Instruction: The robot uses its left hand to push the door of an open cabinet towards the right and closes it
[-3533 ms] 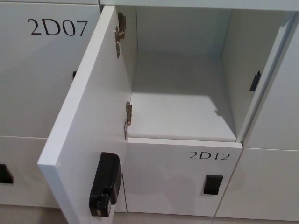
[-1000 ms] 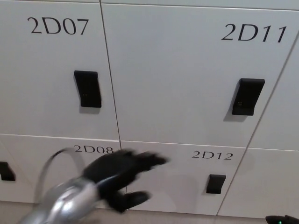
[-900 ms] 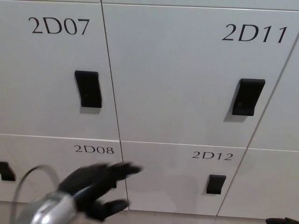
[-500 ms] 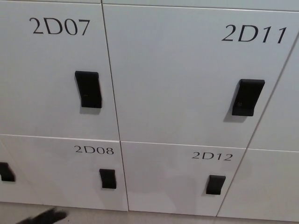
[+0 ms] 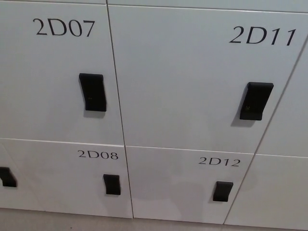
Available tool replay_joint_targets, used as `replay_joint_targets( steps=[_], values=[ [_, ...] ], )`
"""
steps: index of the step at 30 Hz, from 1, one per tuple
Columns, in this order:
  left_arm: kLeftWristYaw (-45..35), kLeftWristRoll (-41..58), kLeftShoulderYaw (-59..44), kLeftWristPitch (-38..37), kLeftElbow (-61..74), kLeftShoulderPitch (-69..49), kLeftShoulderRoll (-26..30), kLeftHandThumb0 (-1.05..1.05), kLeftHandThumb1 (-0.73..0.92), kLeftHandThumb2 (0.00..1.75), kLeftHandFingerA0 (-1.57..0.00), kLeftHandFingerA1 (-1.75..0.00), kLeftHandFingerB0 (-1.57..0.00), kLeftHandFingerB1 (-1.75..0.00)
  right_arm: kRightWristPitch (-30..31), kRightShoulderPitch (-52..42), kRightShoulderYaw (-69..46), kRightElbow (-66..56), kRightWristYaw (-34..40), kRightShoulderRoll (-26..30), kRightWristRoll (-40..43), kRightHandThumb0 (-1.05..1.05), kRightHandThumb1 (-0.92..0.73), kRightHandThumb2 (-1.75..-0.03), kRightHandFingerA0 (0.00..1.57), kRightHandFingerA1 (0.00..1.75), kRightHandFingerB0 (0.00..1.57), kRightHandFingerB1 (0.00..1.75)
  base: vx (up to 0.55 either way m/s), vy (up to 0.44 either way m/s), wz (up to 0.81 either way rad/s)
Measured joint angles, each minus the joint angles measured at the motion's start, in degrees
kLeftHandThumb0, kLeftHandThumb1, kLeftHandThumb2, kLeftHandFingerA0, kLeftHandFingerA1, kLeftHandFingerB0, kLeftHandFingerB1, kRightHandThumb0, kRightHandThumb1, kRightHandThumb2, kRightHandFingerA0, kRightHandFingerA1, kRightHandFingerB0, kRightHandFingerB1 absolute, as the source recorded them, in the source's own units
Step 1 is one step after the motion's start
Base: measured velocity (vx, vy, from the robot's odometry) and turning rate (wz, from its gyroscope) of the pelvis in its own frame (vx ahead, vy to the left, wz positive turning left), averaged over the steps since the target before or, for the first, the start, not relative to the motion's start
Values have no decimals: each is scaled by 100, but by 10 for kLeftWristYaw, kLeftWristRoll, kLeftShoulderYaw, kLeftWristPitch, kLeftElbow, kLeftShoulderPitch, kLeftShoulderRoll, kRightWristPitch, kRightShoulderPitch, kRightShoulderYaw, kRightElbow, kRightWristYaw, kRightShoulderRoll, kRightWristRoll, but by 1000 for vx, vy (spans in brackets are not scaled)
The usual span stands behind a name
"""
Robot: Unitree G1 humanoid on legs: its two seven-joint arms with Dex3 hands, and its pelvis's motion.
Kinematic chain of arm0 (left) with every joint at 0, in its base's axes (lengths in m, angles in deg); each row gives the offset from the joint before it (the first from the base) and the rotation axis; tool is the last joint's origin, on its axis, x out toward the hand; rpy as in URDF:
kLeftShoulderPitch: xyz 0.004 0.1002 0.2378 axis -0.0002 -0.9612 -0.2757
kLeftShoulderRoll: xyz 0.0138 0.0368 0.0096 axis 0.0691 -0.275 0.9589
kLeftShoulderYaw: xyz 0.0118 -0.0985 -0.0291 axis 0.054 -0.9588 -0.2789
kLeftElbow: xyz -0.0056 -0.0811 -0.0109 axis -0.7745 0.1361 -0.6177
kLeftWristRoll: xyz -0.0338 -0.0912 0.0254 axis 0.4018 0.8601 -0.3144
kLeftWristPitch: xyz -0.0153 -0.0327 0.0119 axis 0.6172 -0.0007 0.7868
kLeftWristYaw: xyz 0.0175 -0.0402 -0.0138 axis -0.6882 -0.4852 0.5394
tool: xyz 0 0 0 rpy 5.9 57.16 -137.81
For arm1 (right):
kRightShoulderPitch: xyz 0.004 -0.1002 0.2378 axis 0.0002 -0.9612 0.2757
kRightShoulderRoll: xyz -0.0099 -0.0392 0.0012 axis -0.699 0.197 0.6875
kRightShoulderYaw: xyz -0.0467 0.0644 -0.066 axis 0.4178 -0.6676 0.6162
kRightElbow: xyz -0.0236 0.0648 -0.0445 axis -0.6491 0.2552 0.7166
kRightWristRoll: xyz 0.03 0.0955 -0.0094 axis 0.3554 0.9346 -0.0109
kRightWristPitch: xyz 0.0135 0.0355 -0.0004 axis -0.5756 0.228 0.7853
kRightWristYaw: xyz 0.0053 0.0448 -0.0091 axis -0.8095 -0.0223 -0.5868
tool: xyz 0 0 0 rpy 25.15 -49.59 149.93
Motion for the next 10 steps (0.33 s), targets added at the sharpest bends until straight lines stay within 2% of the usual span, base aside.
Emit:
replay_joint_targets(
  steps=[4,5,6,7,10],
  values=[
    [-7,17,-10,-4,-15,17,-1,-74,88,68,-39,-34,-28,-30,0,0,-2,0,0,0,0,-64,-91,-67,32,37,22,31,0,0,0],
    [-8,20,-10,-4,-17,20,-2,-69,68,109,-37,-54,-13,-41,0,1,-2,0,0,0,0,-63,-92,-67,33,38,23,31,0,0,0],
    [-8,21,-10,-5,-19,22,-2,-69,68,109,-37,-54,-13,-41,0,1,-2,0,0,0,0,-63,-92,-67,33,38,23,31,0,0,0],
    [-9,22,-10,-5,-21,25,-2,-82,79,74,-39,-37,-27,-33,0,1,-2,0,0,0,0,-63,-91,-67,32,38,22,31,0,0,0],
    [-10,25,-10,-5,-25,31,-2,-81,79,74,-39,-37,-27,-33,0,3,-3,0,0,0,0,-62,-91,-67,33,38,24,31,0,0,0]
  ],
)
